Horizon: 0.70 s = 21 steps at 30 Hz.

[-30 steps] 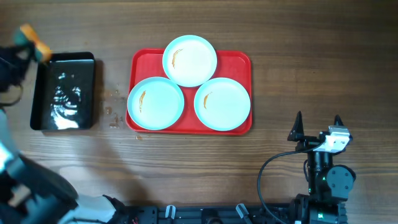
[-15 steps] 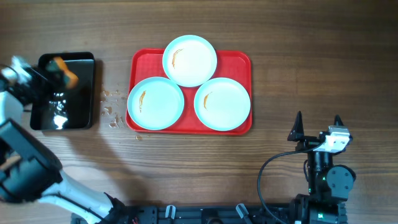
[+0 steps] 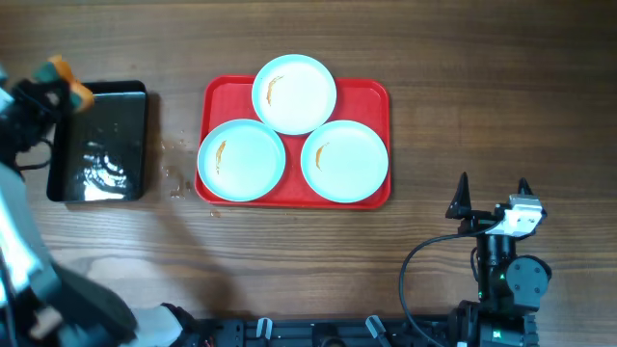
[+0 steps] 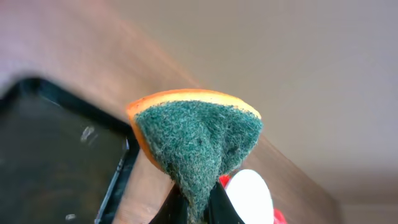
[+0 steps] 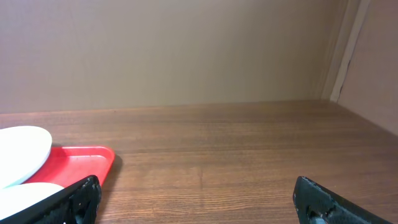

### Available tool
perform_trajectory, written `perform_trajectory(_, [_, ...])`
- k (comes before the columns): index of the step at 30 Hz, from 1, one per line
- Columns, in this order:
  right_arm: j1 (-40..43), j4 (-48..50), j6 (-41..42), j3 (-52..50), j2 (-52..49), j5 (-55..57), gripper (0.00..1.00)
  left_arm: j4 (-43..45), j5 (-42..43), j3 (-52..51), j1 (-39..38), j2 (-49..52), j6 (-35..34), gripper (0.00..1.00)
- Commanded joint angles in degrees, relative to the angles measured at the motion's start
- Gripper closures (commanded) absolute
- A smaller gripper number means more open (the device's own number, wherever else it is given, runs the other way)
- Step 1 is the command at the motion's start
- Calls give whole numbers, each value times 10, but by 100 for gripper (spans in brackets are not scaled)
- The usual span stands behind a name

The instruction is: Clean dirty plates on tray and stack at the side

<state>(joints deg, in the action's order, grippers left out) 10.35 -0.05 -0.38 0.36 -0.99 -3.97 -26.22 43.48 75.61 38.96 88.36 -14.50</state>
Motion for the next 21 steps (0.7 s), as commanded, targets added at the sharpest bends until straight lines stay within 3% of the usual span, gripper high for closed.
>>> perform_trajectory(1, [3,1,-9,-1,2,8,0,-19,-181,-3,-30,7,38,96])
perform_trajectory(3, [3,1,-10,-1,2,8,0,-7,-212,-22,-42,40,38,96])
perform_trajectory(9, [3,1,-10,-1,2,8,0,7,-193,-37,-52,198,36,96])
perform_trajectory(14, [3,1,-10,-1,2,8,0,-3,-148,-19,-51,160,36,96])
perform_trajectory(21, [3,1,-9,-1,2,8,0,-8,-146,-3,-51,67,39,96])
